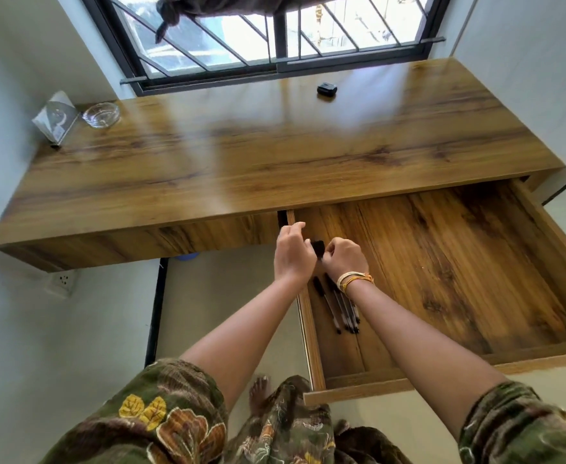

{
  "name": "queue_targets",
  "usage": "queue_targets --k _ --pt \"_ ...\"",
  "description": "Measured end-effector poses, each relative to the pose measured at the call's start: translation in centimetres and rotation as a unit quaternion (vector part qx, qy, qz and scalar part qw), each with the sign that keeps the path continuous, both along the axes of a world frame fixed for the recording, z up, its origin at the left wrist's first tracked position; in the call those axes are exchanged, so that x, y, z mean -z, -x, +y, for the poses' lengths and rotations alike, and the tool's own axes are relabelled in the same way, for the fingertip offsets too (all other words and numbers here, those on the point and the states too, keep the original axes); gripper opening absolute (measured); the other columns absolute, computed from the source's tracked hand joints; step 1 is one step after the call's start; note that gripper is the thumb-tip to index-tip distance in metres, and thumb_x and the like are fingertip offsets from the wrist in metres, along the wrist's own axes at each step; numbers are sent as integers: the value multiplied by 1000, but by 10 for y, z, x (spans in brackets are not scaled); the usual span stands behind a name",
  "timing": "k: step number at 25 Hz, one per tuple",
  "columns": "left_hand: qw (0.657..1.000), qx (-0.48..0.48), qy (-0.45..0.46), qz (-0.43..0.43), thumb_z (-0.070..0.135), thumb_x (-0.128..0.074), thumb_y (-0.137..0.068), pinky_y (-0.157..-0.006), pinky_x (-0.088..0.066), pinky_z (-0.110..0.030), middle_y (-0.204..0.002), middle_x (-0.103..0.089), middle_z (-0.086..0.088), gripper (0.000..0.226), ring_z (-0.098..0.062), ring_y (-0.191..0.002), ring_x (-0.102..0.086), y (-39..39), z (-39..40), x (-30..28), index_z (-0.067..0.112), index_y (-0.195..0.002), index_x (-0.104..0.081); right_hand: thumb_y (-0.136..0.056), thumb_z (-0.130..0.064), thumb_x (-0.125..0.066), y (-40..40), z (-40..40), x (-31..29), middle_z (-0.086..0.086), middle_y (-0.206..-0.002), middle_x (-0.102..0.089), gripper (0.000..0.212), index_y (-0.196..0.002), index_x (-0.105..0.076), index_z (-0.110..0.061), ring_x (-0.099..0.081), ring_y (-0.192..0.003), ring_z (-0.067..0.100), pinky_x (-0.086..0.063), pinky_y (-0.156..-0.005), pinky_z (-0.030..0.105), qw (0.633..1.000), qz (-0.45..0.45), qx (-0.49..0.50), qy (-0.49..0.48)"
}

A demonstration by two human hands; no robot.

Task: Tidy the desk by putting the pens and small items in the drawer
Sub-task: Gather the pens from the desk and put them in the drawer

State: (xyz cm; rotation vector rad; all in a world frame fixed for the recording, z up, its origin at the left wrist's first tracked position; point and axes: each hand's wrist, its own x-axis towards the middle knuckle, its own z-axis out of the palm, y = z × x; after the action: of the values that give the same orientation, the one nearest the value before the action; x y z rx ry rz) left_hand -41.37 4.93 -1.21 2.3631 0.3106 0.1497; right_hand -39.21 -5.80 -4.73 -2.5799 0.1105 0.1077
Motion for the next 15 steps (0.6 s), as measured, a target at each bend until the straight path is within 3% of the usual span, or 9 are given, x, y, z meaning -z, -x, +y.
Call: queue_targets --k 7,15 --pt "992 40 -120 -24 16 -56 -91 -103 -43 -46 -126 -61 -13 41 -29 -118 -56 -63 116 -1 6 -131 -56 -83 -19 -59 -55 86 -15 12 -92 -66 15 -89 -70 -11 -60 -90 31 -52 -75 38 992 -121 11 45" --pt "986 53 -156 1 26 -55 -94 -108 -33 -56 -132 -55 -10 44 -28 -126 -50 -123 200 -4 12 -135 -52 -84 -17 -58 -112 170 -23 13 -99 -65 18 -95 -71 -11 -59 -94 28 -52 -78 36 989 -133 7 60"
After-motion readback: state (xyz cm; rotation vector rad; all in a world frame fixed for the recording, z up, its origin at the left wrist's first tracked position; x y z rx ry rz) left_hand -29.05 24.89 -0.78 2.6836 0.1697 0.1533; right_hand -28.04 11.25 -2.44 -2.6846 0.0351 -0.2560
